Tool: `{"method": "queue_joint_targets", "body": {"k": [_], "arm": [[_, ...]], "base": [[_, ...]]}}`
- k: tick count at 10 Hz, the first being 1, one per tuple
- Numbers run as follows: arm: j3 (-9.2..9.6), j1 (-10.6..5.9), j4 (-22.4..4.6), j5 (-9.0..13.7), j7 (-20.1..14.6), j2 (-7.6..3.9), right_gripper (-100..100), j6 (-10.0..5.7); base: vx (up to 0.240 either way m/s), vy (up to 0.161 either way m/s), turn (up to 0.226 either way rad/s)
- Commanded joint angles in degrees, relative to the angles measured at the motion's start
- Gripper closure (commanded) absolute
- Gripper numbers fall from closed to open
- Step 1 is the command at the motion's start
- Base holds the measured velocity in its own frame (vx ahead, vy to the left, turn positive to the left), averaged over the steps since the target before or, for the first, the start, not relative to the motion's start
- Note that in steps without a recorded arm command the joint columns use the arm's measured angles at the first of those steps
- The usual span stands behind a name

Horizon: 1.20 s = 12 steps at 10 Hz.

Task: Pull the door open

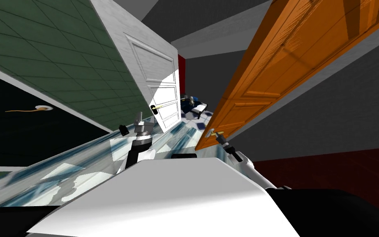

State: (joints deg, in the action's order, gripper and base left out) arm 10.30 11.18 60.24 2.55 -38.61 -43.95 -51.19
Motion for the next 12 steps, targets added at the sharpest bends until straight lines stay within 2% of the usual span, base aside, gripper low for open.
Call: {"method": "queue_joint_targets", "body": {"k": [1, 4, 5, 6, 12], "arm": [[-0.05, 0.23, -0.6, 0.0, -0.3, -0.49, 100, -1.06], [0.11, 0.37, -1.4, -0.1, -0.8, -1.11, 100, -2.62], [0.52, 0.38, -1.1, -0.3, -0.7, -0.71, 100, -2.34], [0.75, 0.42, -1.6, -0.4, -0.9, -0.89, 100, -3.10], [0.96, 0.27, -3.3, -0.4, -1.6, -1.76, 100, -5.39]], "base": [[-0.183, -0.104, 0.128], [-0.185, -0.114, 0.121], [-0.084, -0.040, 0.035], [-0.114, -0.039, 0.138], [-0.164, -0.099, 0.136]]}}
